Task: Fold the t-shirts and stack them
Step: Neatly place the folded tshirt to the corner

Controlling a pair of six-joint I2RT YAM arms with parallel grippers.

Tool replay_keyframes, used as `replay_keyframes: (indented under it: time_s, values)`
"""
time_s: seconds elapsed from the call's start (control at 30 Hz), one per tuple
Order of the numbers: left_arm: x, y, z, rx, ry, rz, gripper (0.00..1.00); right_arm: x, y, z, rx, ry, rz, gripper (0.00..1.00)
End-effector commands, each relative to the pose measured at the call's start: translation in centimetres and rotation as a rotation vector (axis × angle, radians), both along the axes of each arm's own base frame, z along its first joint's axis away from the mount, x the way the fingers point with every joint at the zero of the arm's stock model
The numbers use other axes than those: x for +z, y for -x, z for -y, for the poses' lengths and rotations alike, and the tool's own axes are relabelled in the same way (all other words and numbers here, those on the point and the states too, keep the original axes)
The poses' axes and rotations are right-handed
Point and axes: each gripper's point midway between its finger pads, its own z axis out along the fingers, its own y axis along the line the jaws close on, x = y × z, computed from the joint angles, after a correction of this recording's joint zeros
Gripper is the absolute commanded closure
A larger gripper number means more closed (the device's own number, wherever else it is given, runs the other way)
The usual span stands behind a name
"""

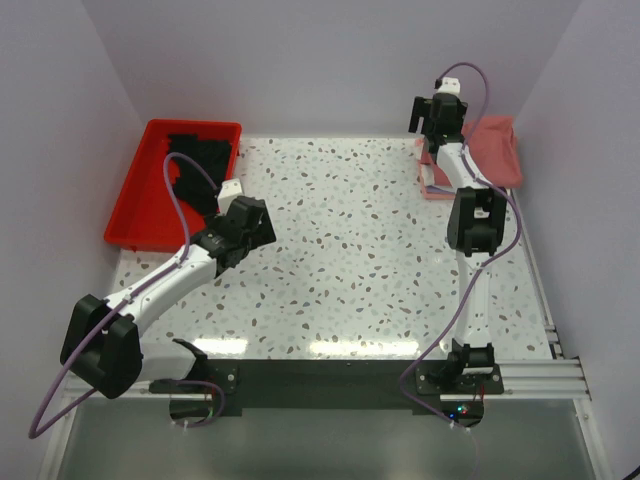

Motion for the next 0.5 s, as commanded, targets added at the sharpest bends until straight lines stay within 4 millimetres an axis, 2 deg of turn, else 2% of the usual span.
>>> replay_keyframes:
  time_s: [0.0, 0.07, 0.1, 0.17, 0.2, 0.3, 0.33, 0.47]
  values:
    - [1.6, -1.2, 0.6, 0.015, 0.044, 0.05, 0.0, 5.7, 0.3, 0.6, -0.028, 0.018, 0.107, 0.01]
    - [1.6, -1.2, 0.7, 0.01, 0.047, 0.049, 0.0, 7.5, 0.7, 1.3, -0.058, 0.023, 0.142, 0.01]
    - [1.6, -1.2, 0.7, 0.009, 0.048, 0.048, 0.0, 6.7, 1.1, 1.9, -0.083, 0.031, 0.126, 0.01]
    - [1.5, -1.2, 0.7, 0.008, 0.049, 0.047, 0.0, 7.5, 1.5, 2.8, -0.105, 0.032, 0.149, 0.01]
    - [1.5, -1.2, 0.8, 0.005, 0.047, 0.047, 0.0, 6.6, 1.8, 3.3, -0.12, 0.033, 0.133, 0.01]
    - [1.4, -1.2, 0.9, -0.001, 0.052, 0.045, 0.0, 6.0, 2.1, 4.5, -0.152, 0.019, 0.122, 0.01]
    - [1.3, -1.2, 1.0, -0.005, 0.055, 0.043, 0.0, 5.7, 2.3, 6.6, -0.183, 0.018, 0.115, 0.01]
    - [1.2, -1.4, 1.2, -0.012, 0.064, 0.048, 0.0, 4.6, 2.2, 8.6, -0.201, 0.016, 0.101, 0.01]
